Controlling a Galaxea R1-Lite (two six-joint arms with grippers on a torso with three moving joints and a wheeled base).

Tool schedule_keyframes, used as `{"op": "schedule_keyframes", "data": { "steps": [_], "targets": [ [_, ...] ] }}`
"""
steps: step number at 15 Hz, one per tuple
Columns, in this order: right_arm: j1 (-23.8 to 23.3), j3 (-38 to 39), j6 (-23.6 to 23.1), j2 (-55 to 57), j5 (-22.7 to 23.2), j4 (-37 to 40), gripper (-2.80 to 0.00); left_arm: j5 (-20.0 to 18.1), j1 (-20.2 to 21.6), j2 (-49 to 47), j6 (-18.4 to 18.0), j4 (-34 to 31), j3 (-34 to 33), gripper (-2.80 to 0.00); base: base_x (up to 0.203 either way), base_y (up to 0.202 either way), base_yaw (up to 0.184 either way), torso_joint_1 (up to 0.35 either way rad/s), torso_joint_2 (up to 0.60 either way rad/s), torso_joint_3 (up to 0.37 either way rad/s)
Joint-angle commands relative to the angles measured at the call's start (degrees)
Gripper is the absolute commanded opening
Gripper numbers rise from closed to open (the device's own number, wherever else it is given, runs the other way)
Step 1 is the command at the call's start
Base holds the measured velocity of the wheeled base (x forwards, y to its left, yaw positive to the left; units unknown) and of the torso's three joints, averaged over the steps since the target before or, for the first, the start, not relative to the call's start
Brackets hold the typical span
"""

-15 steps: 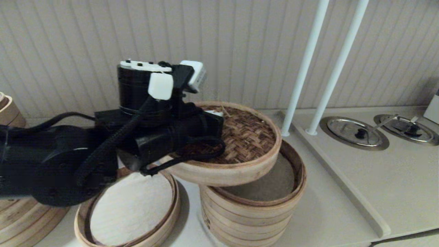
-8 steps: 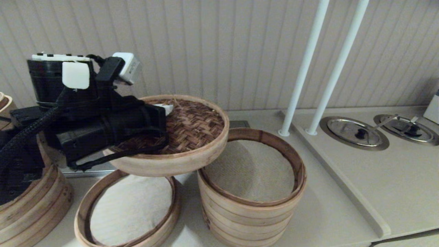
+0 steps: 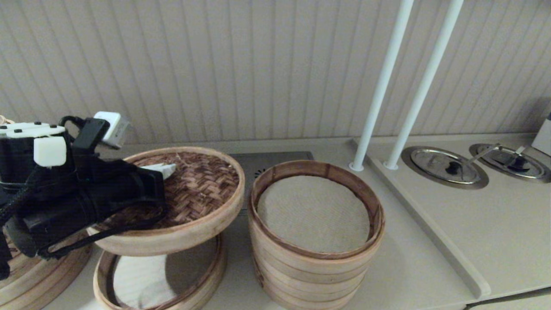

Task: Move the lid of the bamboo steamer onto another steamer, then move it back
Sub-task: Put the steamer

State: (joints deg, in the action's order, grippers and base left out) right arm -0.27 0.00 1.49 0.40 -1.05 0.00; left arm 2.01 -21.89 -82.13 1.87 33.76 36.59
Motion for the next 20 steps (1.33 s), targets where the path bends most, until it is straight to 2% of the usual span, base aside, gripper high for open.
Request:
{"op": "schedule_keyframes", "data": {
  "steps": [1, 7, 16, 20],
  "targets": [
    [0.00, 0.26, 0.01, 0.04, -0.01, 0.00, -2.80, -0.15, 2.19, 0.61, 0.14, 1.54, -4.42, -2.80, 0.000, 0.000, 0.000, 0.000, 0.00, 0.000],
    [0.00, 0.26, 0.01, 0.04, -0.01, 0.00, -2.80, -1.13, 4.46, -3.03, 1.35, 2.73, -8.86, -2.80, 0.000, 0.000, 0.000, 0.000, 0.00, 0.000],
    [0.00, 0.18, 0.01, 0.04, -0.01, 0.00, -2.80, -1.92, 4.65, -4.18, 1.56, 3.90, -11.98, -2.80, 0.000, 0.000, 0.000, 0.000, 0.00, 0.000],
    [0.00, 0.26, 0.01, 0.04, -0.01, 0.00, -2.80, -1.92, 6.03, -6.61, 2.63, 8.46, -12.35, -2.80, 0.000, 0.000, 0.000, 0.000, 0.00, 0.000]
  ]
}}
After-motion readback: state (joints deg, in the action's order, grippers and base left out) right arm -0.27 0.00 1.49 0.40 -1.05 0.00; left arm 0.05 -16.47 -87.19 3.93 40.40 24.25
